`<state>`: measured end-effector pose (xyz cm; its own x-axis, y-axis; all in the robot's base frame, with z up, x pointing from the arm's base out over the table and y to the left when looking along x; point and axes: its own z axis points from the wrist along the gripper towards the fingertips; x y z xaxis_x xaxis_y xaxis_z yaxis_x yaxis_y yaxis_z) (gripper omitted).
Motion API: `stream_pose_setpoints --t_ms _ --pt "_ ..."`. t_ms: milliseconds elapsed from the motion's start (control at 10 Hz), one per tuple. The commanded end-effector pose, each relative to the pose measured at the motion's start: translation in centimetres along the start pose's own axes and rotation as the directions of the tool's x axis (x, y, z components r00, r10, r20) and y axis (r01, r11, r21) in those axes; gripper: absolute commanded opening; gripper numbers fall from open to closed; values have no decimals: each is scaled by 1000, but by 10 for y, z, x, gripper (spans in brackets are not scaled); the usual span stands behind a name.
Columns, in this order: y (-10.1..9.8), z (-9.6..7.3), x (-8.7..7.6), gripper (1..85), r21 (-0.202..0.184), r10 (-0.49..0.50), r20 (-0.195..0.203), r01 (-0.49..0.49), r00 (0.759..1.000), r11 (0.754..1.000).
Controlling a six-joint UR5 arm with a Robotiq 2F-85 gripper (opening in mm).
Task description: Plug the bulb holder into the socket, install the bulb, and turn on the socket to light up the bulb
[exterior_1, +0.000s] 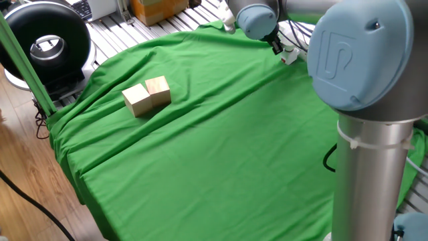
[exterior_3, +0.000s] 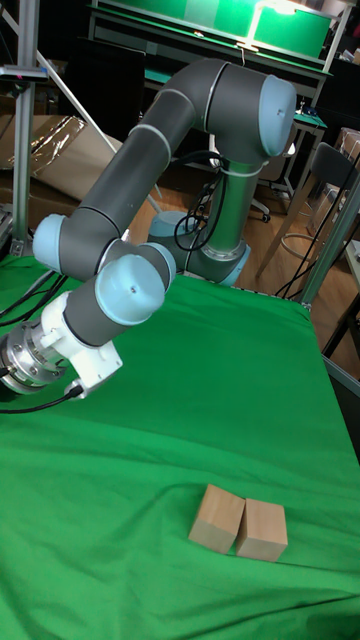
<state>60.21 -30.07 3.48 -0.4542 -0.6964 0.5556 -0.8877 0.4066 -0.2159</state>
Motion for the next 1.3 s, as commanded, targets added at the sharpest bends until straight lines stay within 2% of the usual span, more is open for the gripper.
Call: stream_pose_setpoints --t_ms 0,100,200,300,400,700,900,1000,1100,1200 --pt "-20 -2 -21 10 70 -41 88 35 995 997" --pt "-34 -6 -49 10 138 -97 170 74 981 988" --pt "-17 -8 -70 10 93 -90 240 70 967 993" --pt "-4 -7 -81 10 53 -89 270 78 959 996" --pt "6 -7 -83 10 21 -85 275 83 958 996" --pt "34 -14 -62 10 -62 -36 209 50 977 997" --pt "39 -22 -52 10 -73 -22 201 38 979 997" --pt "41 -24 -45 10 -80 -9 181 24 983 997" --pt "38 -21 -34 10 -71 -2 139 12 990 997" --pt "39 -17 -29 10 -77 4 123 5 992 997"
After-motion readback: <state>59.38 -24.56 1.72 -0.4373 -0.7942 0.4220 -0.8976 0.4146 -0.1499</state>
